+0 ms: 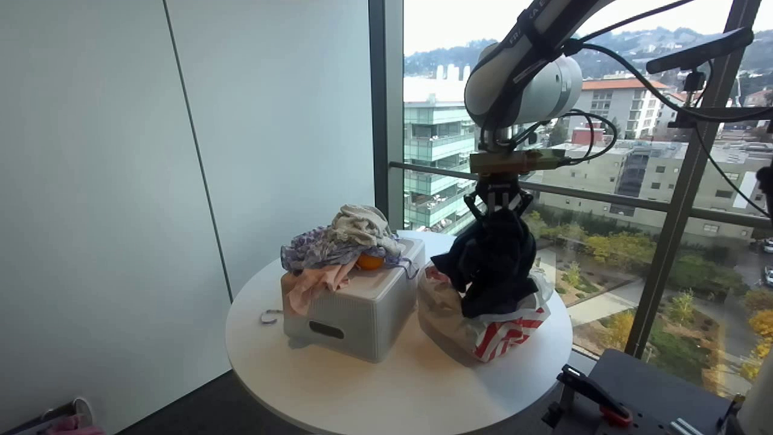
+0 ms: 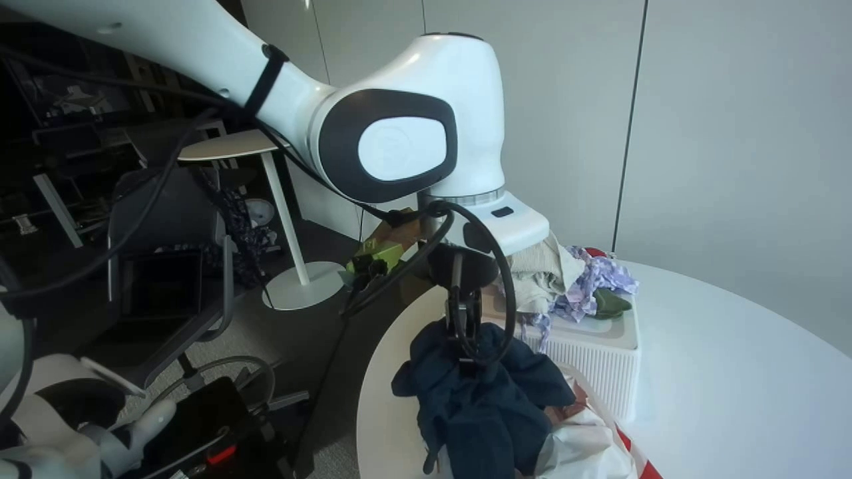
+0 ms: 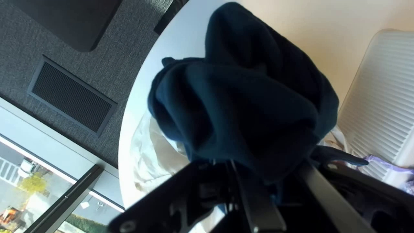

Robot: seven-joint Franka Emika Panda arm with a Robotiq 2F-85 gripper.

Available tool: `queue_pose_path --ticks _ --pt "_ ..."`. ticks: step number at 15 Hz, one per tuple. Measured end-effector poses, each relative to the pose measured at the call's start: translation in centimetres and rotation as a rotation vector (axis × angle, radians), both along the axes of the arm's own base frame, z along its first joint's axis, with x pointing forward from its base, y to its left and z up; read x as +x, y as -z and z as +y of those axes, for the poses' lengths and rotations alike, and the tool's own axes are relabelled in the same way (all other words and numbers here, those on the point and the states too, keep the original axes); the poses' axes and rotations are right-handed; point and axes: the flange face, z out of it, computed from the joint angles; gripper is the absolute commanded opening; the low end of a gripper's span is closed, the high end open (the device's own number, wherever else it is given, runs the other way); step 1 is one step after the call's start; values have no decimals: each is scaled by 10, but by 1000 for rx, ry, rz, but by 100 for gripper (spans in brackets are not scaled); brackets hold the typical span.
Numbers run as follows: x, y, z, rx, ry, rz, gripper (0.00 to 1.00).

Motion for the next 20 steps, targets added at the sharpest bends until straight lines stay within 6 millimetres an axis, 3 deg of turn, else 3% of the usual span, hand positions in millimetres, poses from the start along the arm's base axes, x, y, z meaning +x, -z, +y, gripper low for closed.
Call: queue_pose_path --ticks 6,8,15,20 --pt "-16 14 0 32 19 119 5" --pt "-13 15 0 37 20 146 5" --pt "43 0 12 28 -31 207 5" --pt "68 22 0 35 -37 266 5"
